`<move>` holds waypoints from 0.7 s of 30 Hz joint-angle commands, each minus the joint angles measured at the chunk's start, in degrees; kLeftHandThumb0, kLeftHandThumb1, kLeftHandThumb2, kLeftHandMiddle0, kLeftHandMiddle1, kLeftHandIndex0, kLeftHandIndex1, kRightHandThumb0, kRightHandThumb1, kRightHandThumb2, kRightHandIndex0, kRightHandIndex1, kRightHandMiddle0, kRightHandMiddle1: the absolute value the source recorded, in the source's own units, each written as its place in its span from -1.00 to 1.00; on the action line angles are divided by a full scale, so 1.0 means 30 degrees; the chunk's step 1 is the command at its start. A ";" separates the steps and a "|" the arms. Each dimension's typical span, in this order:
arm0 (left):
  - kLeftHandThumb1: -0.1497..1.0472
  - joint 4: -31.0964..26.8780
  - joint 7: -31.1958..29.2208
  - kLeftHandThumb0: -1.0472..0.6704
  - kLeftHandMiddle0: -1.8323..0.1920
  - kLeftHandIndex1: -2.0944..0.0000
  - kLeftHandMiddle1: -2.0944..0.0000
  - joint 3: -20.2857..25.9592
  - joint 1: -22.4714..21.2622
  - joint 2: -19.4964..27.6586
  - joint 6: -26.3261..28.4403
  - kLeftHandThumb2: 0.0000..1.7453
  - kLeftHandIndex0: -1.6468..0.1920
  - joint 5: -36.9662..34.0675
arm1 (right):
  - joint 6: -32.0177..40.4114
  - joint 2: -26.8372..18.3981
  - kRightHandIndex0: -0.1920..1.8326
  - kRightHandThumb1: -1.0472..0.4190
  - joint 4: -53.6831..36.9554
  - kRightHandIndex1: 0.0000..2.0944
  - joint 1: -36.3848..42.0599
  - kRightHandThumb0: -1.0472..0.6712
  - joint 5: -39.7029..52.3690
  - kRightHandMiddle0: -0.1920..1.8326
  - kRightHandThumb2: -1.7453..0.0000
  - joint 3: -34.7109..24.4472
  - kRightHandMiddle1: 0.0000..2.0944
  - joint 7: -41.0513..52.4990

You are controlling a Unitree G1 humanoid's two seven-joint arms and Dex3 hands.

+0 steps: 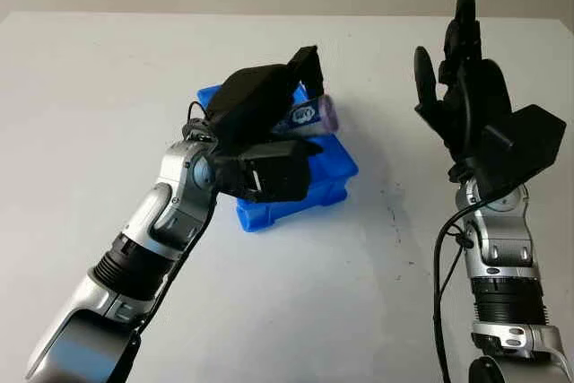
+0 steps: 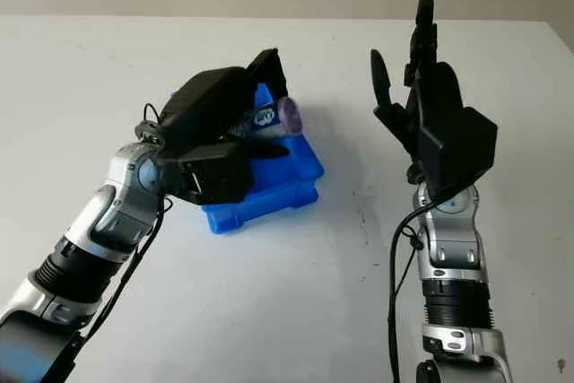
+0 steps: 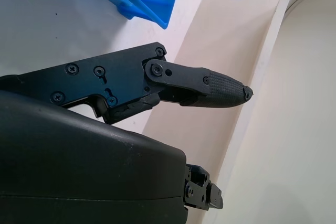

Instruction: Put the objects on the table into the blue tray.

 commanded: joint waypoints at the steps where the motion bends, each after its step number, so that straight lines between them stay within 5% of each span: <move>1: 1.00 0.0169 -0.0049 -0.15 -0.23 -1.00 -1.00 -0.0107 -0.0146 0.0053 -0.0127 -0.52 0.53 0.0194 | -0.0279 -0.0237 -1.00 -1.00 0.0071 -1.00 -0.0023 -0.52 0.0138 -1.00 0.37 -0.0154 -1.00 0.0068; 5: 1.00 0.0334 -0.0091 -0.20 -0.12 -1.00 -1.00 -0.0371 -0.0222 0.0242 0.0193 -0.57 0.54 0.1219 | -0.0274 -0.0291 -1.00 -1.00 0.0177 -1.00 -0.0059 -0.52 0.0061 -1.00 0.36 -0.0140 -1.00 0.0014; 7: 1.00 0.0211 -0.0726 -0.28 0.08 -0.95 -1.00 -0.0539 -0.0410 0.0431 0.0561 -0.57 0.70 0.1768 | -0.0214 -0.0263 -1.00 -1.00 0.0138 -1.00 -0.0054 -0.52 0.0073 -1.00 0.36 -0.0149 -1.00 -0.0032; 8: 1.00 0.0079 -0.1460 -0.35 0.31 -0.73 -1.00 -0.0535 -0.0562 0.0581 0.0753 -0.54 0.85 0.1757 | -0.0141 -0.0241 -1.00 -1.00 0.0105 -1.00 -0.0058 -0.52 0.0069 -1.00 0.37 -0.0146 -1.00 -0.0070; 10: 1.00 -0.0072 -0.2676 -0.45 0.79 -0.03 -0.67 -0.0378 -0.0791 0.0745 0.0978 -0.50 0.90 0.1429 | -0.0077 -0.0237 -1.00 -1.00 0.0089 -1.00 -0.0071 -0.52 0.0037 -1.00 0.37 -0.0123 -1.00 -0.0112; 11: 1.00 -0.0093 -0.3161 -0.52 0.83 0.44 0.10 -0.0198 -0.0880 0.0774 0.1016 -0.46 0.90 0.1083 | -0.0096 -0.0250 -1.00 -1.00 0.0105 -1.00 -0.0080 -0.53 0.0015 -1.00 0.37 -0.0102 -1.00 -0.0111; 13: 1.00 -0.0135 -0.3725 -0.60 0.83 0.80 0.75 0.0035 -0.1013 0.0805 0.1135 -0.42 0.91 0.0644 | -0.0176 -0.0285 -1.00 -1.00 0.0165 -1.00 -0.0086 -0.53 0.0000 -1.00 0.37 -0.0080 -1.00 -0.0072; 16: 1.00 -0.0453 -0.3863 -0.64 0.91 0.93 0.95 0.0473 -0.1026 0.0717 0.1251 -0.39 0.97 0.0026 | -0.0235 -0.0332 -1.00 -1.00 0.0251 -1.00 -0.0087 -0.52 -0.0081 -1.00 0.37 -0.0077 -1.00 -0.0096; 21: 1.00 -0.0971 -0.3638 -0.67 1.00 1.00 1.00 0.1538 -0.1163 0.0326 0.1520 -0.40 1.00 -0.1504 | -0.0245 -0.0310 -1.00 -1.00 0.0325 -1.00 -0.0138 -0.52 -0.0053 -1.00 0.37 -0.0071 -1.00 -0.0077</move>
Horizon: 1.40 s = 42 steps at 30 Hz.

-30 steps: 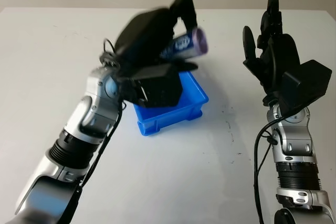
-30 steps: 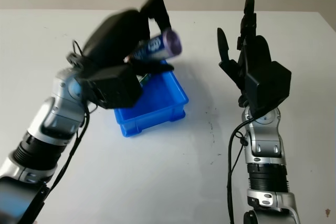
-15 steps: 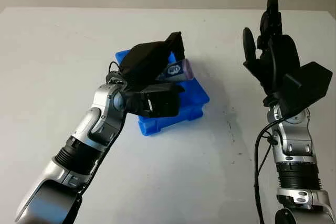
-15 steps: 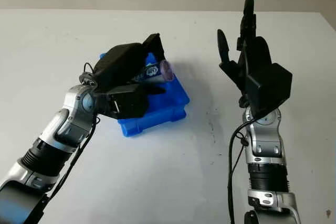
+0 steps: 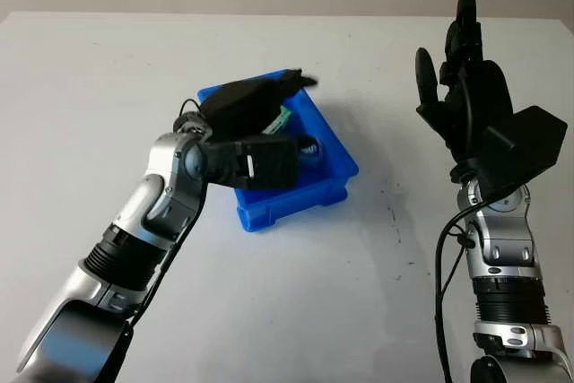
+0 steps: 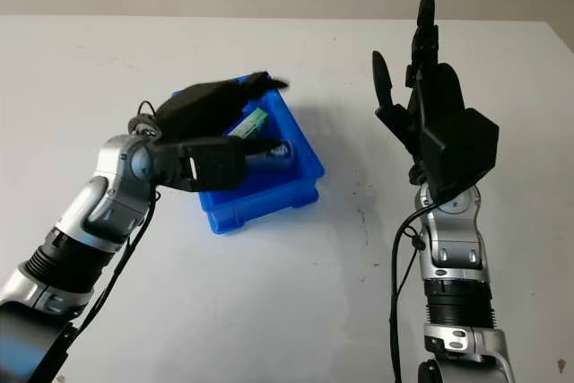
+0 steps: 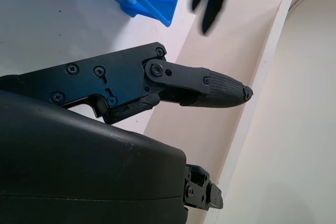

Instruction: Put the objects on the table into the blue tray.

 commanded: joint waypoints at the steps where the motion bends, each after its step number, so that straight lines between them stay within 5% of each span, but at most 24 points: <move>1: 1.00 -0.0448 0.0308 -0.67 1.00 1.00 1.00 0.0839 -0.0381 -0.0367 0.0084 -0.42 1.00 -0.0816 | -0.0199 -0.0224 -1.00 -1.00 0.0092 -1.00 -0.0151 -0.52 -0.0030 -1.00 0.37 -0.0028 -1.00 0.0003; 9: 1.00 -0.0560 0.0978 -0.68 0.97 1.00 0.97 0.3238 -0.0734 -0.1493 0.0123 -0.45 1.00 -0.4991 | -0.0016 -0.0087 -1.00 -1.00 0.0126 -1.00 -0.0222 -0.52 0.0093 -1.00 0.37 0.0046 -1.00 0.0045; 16: 1.00 -0.0550 0.2714 -0.64 0.97 0.97 0.96 0.6885 -0.1312 -0.2717 0.0011 -0.36 0.96 -0.9912 | 0.0330 0.0243 -1.00 -1.00 0.0042 -1.00 -0.0340 -0.52 0.0193 -1.00 0.38 0.0305 -1.00 0.0030; 23: 1.00 -0.0081 0.4979 -0.69 1.00 1.00 1.00 0.9807 -0.0318 -0.2363 -0.0433 -0.23 1.00 -1.2272 | 0.0289 0.0684 -1.00 -1.00 0.0404 -1.00 -0.0809 -0.52 0.0899 -1.00 0.36 0.0330 -1.00 0.0193; 33: 1.00 0.1556 0.6070 -0.71 1.00 1.00 1.00 1.0423 0.2825 -0.0384 -0.2820 -0.16 1.00 -1.1294 | 0.0848 0.1007 -1.00 -1.00 0.1188 -1.00 -0.1676 -0.58 0.1357 -1.00 0.33 0.0346 -1.00 0.0149; 42: 1.00 0.2523 0.6328 -0.73 1.00 1.00 1.00 0.9851 0.4892 -0.0676 -0.5365 -0.25 1.00 -1.1134 | 0.1671 0.1078 -1.00 -1.00 0.1724 -1.00 -0.2542 -0.61 0.1505 -1.00 0.27 0.0341 -1.00 0.0146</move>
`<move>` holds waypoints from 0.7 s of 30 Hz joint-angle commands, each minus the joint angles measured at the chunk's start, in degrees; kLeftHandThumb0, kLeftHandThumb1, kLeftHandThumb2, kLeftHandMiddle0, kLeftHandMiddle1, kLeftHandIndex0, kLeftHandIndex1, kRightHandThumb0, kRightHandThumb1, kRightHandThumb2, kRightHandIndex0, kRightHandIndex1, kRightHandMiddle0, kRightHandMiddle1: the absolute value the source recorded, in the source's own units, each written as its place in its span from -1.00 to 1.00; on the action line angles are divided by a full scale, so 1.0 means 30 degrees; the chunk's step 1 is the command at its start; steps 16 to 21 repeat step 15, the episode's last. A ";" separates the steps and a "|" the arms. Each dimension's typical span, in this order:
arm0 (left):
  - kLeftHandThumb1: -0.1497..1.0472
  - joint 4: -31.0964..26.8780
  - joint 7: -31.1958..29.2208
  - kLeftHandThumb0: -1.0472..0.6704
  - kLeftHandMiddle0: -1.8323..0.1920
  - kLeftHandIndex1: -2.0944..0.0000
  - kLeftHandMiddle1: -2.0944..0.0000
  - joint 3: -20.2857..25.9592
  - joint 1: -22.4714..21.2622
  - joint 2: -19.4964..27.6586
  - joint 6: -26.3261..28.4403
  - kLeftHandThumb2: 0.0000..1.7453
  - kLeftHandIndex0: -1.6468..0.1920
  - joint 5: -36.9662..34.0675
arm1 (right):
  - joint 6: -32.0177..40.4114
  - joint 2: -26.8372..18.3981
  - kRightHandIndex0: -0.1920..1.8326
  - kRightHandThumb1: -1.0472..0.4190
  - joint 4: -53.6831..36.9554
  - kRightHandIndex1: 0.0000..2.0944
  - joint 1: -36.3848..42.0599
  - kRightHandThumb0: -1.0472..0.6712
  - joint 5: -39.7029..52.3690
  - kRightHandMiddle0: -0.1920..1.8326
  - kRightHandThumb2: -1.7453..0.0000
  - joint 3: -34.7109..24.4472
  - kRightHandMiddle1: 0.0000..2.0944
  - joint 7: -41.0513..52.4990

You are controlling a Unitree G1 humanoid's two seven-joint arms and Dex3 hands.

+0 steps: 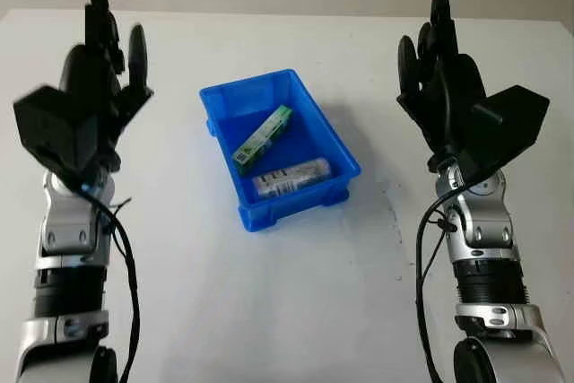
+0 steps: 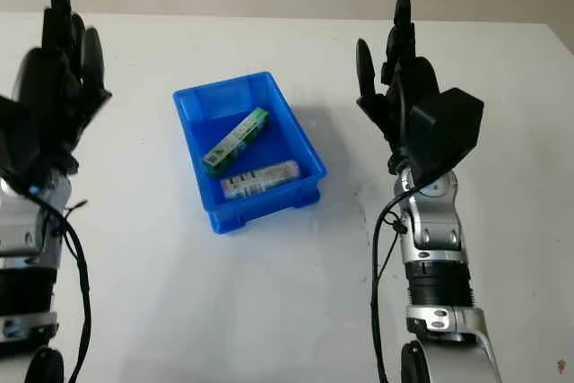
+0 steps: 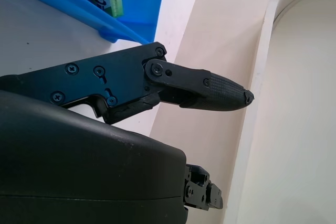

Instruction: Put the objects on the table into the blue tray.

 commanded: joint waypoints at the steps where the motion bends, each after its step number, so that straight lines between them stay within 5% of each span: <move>1: 1.00 0.0364 0.0273 -0.72 1.00 1.00 1.00 -0.0118 0.0077 -0.0390 -0.0332 -0.25 1.00 -0.0098 | 0.0136 0.0069 -1.00 -1.00 0.0217 -1.00 -0.0431 -0.62 0.0151 -1.00 0.27 -0.0066 -1.00 -0.0008; 21: 1.00 0.1100 0.0675 -0.77 1.00 1.00 1.00 -0.1024 -0.0145 -0.0958 -0.0178 -0.25 1.00 0.0116 | -0.0091 -0.0025 -1.00 -1.00 0.0286 -1.00 -0.0163 -0.60 0.0033 -1.00 0.29 -0.0098 -1.00 -0.0149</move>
